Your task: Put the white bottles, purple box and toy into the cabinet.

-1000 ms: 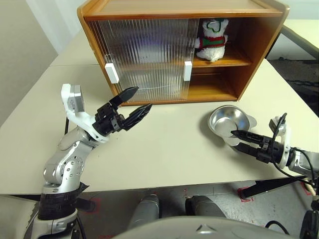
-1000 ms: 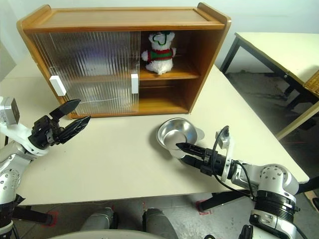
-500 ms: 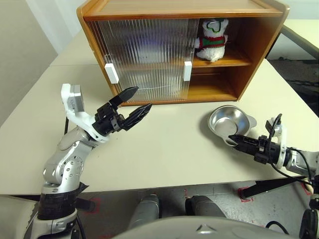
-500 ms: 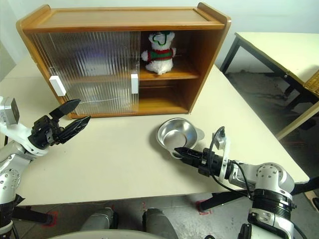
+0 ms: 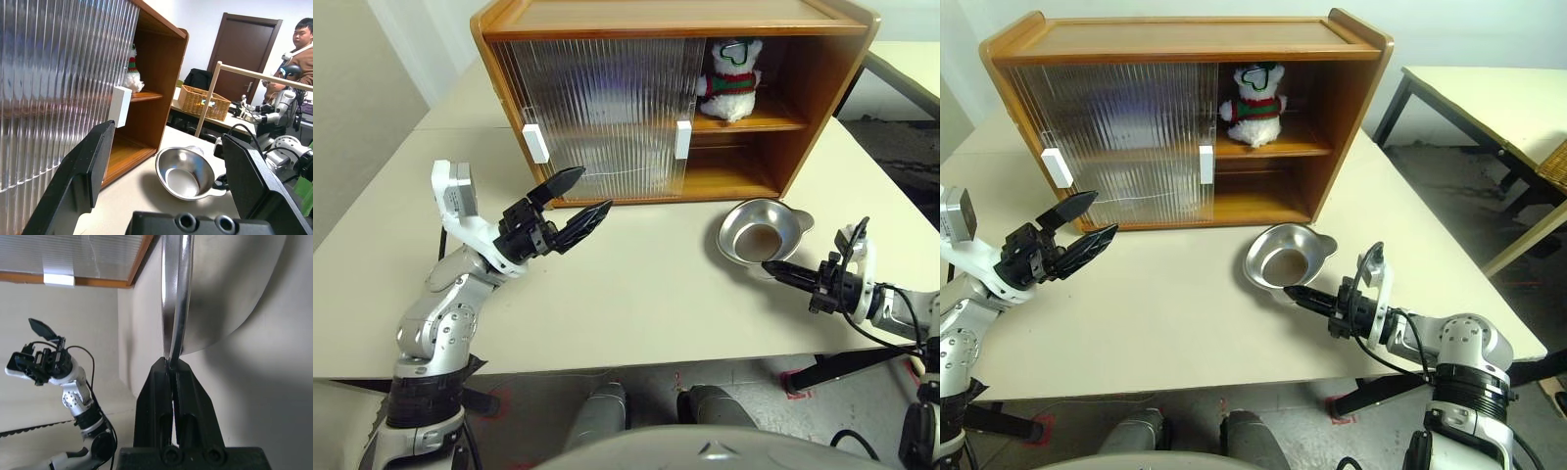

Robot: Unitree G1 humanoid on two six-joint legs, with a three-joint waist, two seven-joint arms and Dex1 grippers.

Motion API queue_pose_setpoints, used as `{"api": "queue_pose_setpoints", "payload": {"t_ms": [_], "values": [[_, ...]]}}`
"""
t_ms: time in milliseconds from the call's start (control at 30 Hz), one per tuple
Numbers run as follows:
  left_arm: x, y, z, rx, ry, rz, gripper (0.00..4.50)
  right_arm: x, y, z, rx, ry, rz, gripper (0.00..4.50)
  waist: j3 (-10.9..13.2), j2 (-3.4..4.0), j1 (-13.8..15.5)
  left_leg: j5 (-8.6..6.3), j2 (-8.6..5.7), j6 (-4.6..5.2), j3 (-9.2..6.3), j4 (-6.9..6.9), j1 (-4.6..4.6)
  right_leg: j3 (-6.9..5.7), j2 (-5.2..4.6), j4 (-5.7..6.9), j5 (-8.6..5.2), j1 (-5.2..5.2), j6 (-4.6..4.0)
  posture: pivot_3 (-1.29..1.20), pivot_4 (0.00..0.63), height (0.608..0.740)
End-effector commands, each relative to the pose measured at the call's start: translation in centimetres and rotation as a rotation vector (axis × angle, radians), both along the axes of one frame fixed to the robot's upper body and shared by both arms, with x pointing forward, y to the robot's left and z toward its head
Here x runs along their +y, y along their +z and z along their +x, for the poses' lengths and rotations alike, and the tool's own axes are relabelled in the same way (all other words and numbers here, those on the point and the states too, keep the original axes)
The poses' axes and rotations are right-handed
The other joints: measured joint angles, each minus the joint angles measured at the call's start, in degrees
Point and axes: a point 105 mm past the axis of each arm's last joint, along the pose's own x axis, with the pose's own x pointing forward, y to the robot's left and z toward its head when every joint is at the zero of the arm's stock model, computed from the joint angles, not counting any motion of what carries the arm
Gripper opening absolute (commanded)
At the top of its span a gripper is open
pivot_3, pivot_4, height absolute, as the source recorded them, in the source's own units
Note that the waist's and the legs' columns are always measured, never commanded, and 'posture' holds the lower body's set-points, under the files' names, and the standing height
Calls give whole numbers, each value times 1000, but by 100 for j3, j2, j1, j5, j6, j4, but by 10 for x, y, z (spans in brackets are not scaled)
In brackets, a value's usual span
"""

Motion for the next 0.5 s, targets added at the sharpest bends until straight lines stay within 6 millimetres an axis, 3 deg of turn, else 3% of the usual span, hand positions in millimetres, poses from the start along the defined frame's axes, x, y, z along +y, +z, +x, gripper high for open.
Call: {"api": "queue_pose_setpoints", "payload": {"t_ms": [33, 333, 500], "values": [[0, -2, 2, 0, 3, 18, 4500, -1, 12, 10, -32, -29, 50, 34, 0, 0, 0, 1, 0, 1, 0, 0, 1, 0, 0, 1, 1, 0, 0, 11, 44, 740], [1, -2, 2, -4, 4, 18, 4500, 10, 45, 32, -103, -42, 212, 34, -3, 4, 0, 4, 2, 6, 1, 0, 5, 0, 6, 9, 13, -2, -24, 15, 40, 740], [1, -2, 2, -6, 6, 20, 4500, 20, 53, 46, -114, -58, 270, 34, -4, 5, -2, 8, 4, 13, 1, 1, 9, 0, 10, 15, 15, -3, -26, 19, 40, 740]]}}
